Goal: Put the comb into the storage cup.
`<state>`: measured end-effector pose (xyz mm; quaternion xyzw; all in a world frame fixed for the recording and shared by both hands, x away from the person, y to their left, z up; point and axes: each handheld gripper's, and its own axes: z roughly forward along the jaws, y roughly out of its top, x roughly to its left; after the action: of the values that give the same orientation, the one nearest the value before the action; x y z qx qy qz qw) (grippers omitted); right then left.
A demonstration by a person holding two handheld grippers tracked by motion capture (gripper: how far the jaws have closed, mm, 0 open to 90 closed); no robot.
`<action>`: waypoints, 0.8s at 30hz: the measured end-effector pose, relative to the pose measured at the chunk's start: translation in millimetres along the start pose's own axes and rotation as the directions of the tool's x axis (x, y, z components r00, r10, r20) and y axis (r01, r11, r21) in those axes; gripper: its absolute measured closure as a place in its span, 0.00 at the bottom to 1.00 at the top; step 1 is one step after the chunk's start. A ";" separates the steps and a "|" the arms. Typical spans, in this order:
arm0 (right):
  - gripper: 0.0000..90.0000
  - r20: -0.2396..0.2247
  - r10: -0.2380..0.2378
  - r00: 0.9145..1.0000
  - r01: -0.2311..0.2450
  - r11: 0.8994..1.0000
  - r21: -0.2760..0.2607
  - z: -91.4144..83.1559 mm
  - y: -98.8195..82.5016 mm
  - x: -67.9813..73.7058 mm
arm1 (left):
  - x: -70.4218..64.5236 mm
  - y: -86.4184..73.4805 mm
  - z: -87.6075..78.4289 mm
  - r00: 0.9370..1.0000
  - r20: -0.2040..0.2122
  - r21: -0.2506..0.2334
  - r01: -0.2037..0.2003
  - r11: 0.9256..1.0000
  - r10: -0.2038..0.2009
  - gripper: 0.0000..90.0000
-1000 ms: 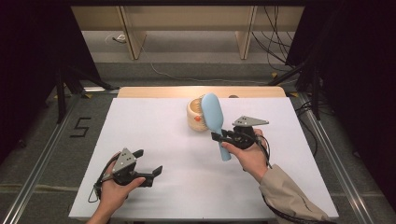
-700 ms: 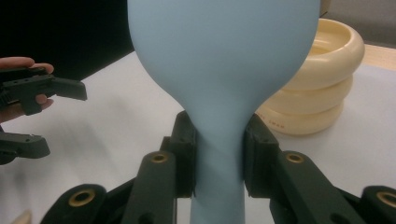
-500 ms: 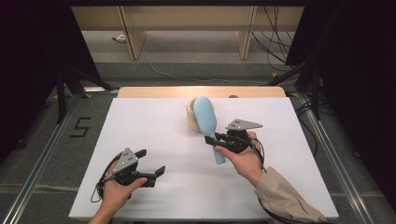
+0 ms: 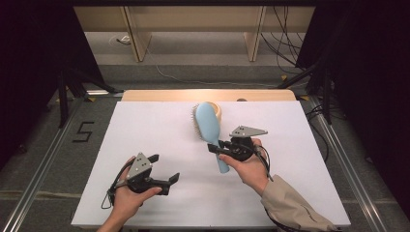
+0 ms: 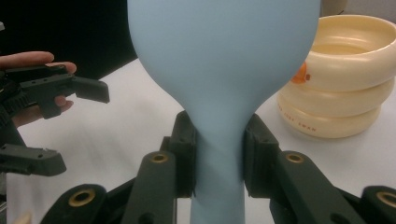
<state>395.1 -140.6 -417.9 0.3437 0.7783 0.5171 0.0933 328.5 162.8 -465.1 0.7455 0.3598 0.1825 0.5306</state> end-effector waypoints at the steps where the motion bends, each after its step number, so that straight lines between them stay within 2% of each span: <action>1: 0.78 -0.001 0.000 1.000 0.000 1.000 0.001 0.5 0.0 0.6 | -2.0 0.6 2.1 1.000 0.009 0.000 0.003 1.000 -0.003 0.00; 3: 0.78 -0.002 -0.002 1.000 0.002 1.000 -0.004 1.3 -0.1 2.4 | -7.6 2.4 8.6 0.999 0.032 0.005 -0.004 1.000 0.004 0.00; 17: 0.78 -0.010 -0.002 1.000 0.002 1.000 -0.005 3.5 -1.3 7.7 | -27.6 9.9 32.4 0.995 0.102 0.020 -0.008 1.000 0.006 0.00; 24: 0.78 -0.017 -0.001 1.000 0.001 1.000 -0.003 5.3 -2.0 11.1 | -34.0 12.5 41.9 0.993 0.118 0.023 0.002 1.000 -0.004 0.00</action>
<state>388.6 -130.2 -419.6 0.3388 0.7784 0.5212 0.0877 337.3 108.1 -465.4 0.7604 0.3308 0.1330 0.5427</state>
